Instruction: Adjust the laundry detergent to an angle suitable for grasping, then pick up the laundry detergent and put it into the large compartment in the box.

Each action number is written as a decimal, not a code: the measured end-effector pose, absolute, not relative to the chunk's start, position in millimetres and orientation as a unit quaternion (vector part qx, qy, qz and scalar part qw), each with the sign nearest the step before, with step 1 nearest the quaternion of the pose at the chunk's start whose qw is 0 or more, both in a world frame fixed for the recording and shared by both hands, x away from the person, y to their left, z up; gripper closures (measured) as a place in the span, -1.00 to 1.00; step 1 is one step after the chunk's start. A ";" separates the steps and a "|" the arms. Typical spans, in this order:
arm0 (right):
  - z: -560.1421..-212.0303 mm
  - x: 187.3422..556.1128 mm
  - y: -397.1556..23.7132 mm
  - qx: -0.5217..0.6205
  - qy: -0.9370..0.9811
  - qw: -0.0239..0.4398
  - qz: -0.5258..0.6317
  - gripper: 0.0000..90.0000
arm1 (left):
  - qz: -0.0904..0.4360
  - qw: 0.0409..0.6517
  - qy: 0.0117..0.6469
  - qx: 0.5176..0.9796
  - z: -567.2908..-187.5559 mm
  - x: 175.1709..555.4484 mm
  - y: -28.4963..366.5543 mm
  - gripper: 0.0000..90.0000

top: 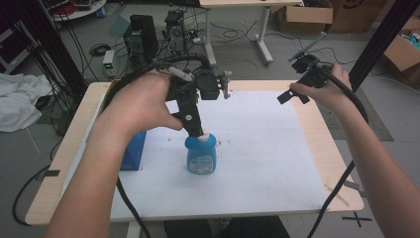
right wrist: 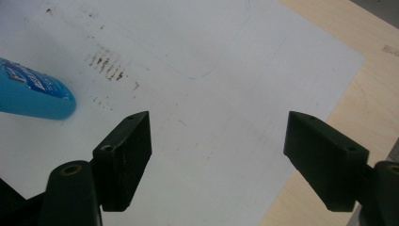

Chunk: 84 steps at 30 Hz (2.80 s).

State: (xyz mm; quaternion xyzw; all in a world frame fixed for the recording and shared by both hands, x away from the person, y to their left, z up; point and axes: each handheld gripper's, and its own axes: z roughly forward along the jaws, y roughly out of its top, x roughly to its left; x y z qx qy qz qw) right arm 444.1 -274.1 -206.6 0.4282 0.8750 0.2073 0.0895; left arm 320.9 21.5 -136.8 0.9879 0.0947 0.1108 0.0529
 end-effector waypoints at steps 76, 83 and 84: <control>-219.1 441.7 -285.6 0.422 0.880 0.083 0.202 -0.52 | 0.066 0.064 0.077 0.993 -201.6 343.7 17.7 -0.76; -220.2 440.9 -287.0 0.425 0.879 0.083 0.200 -0.52 | 0.058 0.060 0.076 0.994 -214.0 346.2 14.7 -0.75; -220.3 440.7 -287.2 0.427 0.878 0.083 0.200 -0.52 | 0.057 0.057 0.076 0.994 -215.9 346.7 14.1 -0.75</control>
